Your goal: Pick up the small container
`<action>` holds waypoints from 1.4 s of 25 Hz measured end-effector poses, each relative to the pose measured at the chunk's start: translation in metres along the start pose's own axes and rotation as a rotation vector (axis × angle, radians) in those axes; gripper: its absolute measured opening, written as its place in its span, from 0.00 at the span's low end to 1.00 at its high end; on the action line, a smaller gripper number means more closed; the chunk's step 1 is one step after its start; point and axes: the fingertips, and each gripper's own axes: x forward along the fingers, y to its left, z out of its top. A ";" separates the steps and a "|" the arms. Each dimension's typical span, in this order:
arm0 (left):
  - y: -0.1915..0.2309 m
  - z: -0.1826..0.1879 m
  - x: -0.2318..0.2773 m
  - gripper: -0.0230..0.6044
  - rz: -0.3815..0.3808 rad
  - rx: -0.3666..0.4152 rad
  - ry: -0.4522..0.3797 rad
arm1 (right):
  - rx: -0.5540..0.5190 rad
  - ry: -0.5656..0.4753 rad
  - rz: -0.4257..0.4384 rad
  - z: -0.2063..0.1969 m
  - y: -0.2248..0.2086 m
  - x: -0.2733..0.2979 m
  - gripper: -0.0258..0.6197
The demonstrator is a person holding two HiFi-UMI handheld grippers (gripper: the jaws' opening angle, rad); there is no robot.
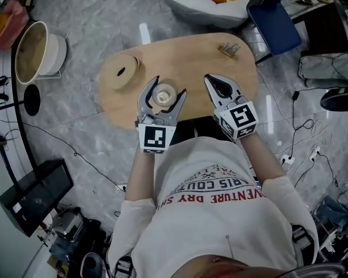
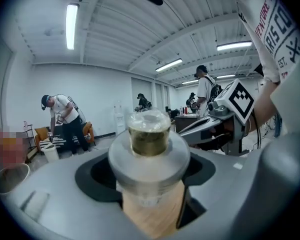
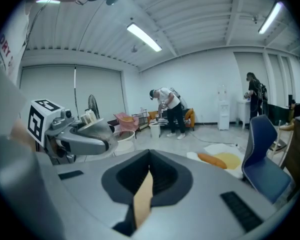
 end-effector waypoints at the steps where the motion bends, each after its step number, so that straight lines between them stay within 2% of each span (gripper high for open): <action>1: 0.001 0.012 -0.008 0.58 0.002 0.003 -0.007 | -0.005 -0.009 0.001 0.011 0.005 -0.006 0.05; 7: 0.014 0.068 -0.037 0.58 0.028 0.017 -0.063 | -0.055 -0.072 0.007 0.062 0.021 -0.025 0.05; 13: 0.029 0.101 -0.048 0.58 0.061 0.038 -0.100 | -0.085 -0.174 0.002 0.105 0.019 -0.029 0.05; 21: 0.033 0.108 -0.054 0.58 0.080 0.040 -0.103 | -0.155 -0.208 0.036 0.123 0.031 -0.028 0.05; 30: 0.039 0.108 -0.052 0.58 0.105 0.030 -0.101 | -0.170 -0.197 0.071 0.123 0.031 -0.024 0.05; 35: 0.041 0.111 -0.048 0.58 0.116 0.029 -0.104 | -0.163 -0.198 0.060 0.125 0.024 -0.024 0.05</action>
